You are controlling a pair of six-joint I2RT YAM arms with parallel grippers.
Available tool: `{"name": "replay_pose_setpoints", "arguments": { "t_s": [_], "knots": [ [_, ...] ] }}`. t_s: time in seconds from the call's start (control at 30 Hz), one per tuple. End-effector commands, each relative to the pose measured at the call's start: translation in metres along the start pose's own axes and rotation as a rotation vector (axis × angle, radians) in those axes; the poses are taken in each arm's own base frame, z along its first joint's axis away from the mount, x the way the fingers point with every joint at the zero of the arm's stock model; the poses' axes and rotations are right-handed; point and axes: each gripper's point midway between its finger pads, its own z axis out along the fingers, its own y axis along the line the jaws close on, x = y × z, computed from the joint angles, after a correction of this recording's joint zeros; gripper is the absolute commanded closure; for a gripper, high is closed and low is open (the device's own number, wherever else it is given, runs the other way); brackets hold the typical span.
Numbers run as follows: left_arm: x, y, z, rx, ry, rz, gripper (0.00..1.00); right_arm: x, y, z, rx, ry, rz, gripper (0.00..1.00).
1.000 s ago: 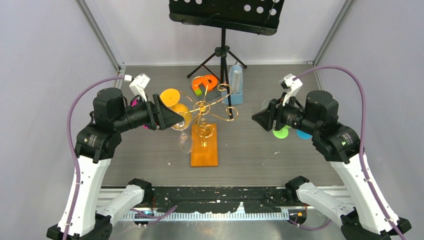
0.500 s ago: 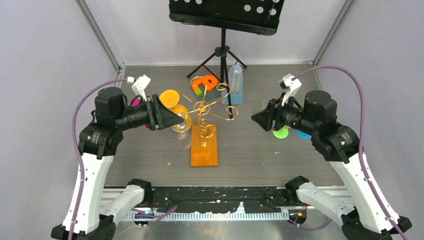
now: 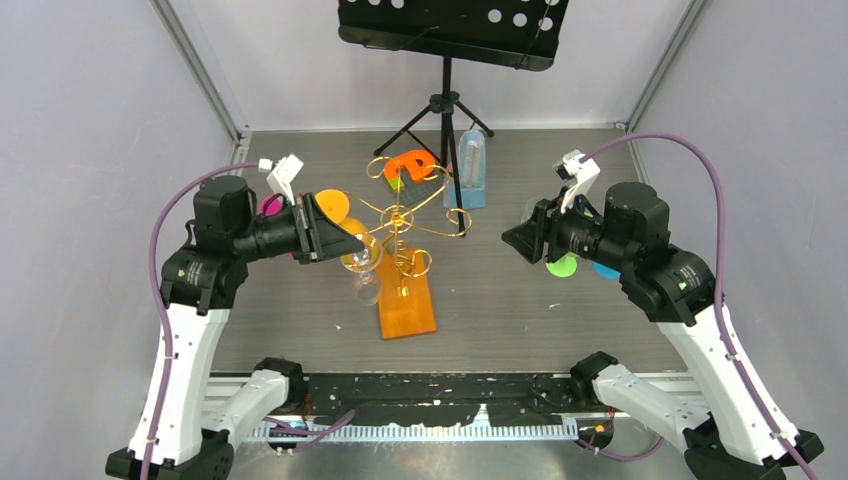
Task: Take the wine glass off the wine glass rack
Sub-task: Pick up the wine glass from the wine rack.
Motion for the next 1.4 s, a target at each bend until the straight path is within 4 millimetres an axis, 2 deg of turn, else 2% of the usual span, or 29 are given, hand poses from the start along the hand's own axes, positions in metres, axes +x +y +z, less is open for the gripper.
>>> {"name": "replay_pose_setpoints", "arguments": {
  "t_s": [0.0, 0.13, 0.27, 0.77, 1.07, 1.37],
  "knots": [
    [0.012, -0.008, -0.004, 0.048, 0.048, -0.019, 0.76, -0.012, 0.003, 0.0, -0.006, -0.054, -0.008, 0.5],
    [0.013, -0.008, -0.004, 0.051, 0.051, -0.021, 0.86, -0.012, 0.003, -0.001, -0.002, -0.056, -0.007, 0.5],
    [0.012, -0.009, -0.005, 0.054, 0.049, -0.02, 1.0, -0.012, 0.002, -0.001, 0.001, -0.057, -0.006, 0.51],
    [0.0, -0.023, -0.012, 0.118, 0.005, -0.045, 1.0, -0.012, 0.001, 0.0, 0.009, -0.056, 0.0, 0.51],
    [-0.005, -0.022, -0.019, 0.109, -0.047, -0.085, 1.0, -0.014, 0.002, 0.002, 0.012, -0.054, 0.002, 0.52],
    [-0.018, -0.014, -0.02, 0.12, -0.153, -0.169, 1.0, -0.015, 0.002, 0.001, 0.02, -0.05, -0.004, 0.52]
  ]
}}
